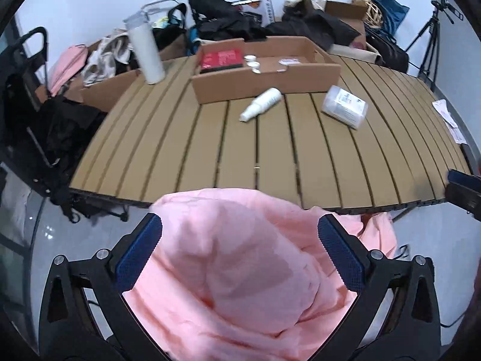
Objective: Organize objects
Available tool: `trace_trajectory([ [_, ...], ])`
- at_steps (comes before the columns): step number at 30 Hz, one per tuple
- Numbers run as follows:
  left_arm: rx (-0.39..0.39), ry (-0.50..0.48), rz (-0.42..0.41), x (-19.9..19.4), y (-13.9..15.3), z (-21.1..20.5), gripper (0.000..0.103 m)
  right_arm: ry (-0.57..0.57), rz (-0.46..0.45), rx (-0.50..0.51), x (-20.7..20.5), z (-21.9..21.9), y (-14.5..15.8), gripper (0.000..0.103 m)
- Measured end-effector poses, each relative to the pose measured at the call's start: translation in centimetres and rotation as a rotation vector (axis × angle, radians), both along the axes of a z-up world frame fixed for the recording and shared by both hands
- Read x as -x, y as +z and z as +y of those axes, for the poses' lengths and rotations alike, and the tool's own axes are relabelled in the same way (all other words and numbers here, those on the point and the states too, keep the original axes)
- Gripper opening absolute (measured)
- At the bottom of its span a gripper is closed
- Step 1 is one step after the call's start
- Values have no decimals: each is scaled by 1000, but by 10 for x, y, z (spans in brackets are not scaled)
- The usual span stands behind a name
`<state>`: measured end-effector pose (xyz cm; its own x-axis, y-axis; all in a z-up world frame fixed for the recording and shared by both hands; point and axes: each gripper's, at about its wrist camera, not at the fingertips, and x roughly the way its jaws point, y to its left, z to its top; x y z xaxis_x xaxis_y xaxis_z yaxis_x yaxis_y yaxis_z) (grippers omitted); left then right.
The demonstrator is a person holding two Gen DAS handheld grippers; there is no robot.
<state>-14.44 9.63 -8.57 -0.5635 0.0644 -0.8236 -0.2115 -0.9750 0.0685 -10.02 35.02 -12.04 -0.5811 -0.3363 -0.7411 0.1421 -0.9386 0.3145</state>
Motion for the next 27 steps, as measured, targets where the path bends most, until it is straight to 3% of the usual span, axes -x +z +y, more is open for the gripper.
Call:
trace_trajectory([
  [1,-16,-15,-8,6,-2,4,103,-7,-9,-7,7,2,-5,66],
  [2,-25,-23,-11,10,-3,8,103,-16,-11,-12,16,6,-8,50],
  [3,-34,-33,-12,17,-3,14,103,-30,1,-25,28,12,-10,45],
  [8,-81,-95,26,62,0,45,103,-123,3,-86,119,54,-25,43],
  [13,-175,-191,-62,104,-13,79,103,-140,-16,-114,216,65,-56,43],
  [15,-166,-216,-78,110,-22,92,103,-117,-115,-115,241,59,-76,43],
  [17,-155,-227,-88,117,-31,97,103,3,-146,-43,236,41,-81,43],
  [19,-172,-208,-112,127,-41,91,103,179,-106,111,213,20,-75,43],
  [20,-181,-188,-129,131,-47,86,103,215,-83,159,203,15,-72,43],
  [27,-286,-147,-186,149,-63,70,101,98,-64,131,204,26,-64,44],
])
